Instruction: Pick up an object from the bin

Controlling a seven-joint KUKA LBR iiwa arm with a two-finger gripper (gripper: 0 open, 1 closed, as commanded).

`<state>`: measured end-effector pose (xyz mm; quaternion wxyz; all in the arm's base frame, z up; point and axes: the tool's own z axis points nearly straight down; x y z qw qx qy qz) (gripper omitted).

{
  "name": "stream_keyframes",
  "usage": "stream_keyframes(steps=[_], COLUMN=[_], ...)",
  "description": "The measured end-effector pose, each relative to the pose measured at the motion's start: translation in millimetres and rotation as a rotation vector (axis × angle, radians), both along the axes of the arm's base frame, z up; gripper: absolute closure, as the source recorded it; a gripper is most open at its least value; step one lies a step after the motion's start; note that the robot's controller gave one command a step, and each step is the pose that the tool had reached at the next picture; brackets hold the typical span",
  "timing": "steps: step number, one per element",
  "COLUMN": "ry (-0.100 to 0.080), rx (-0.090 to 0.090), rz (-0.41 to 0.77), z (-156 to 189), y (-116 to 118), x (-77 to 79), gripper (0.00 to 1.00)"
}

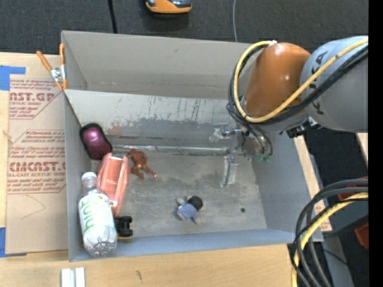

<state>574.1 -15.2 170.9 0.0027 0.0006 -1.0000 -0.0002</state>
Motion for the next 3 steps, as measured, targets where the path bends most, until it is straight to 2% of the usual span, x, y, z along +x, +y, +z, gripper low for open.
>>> stream_keyframes(steps=[1,2,3], ry=[-0.007,-0.013,-0.008], rx=[0.0,-0.001,0.001], rz=[0.0,0.054,0.196], z=[5,-40,-89], y=[0,30,47], x=[1.3,-30.4,-55.9], gripper=[0.0,0.0,0.0])
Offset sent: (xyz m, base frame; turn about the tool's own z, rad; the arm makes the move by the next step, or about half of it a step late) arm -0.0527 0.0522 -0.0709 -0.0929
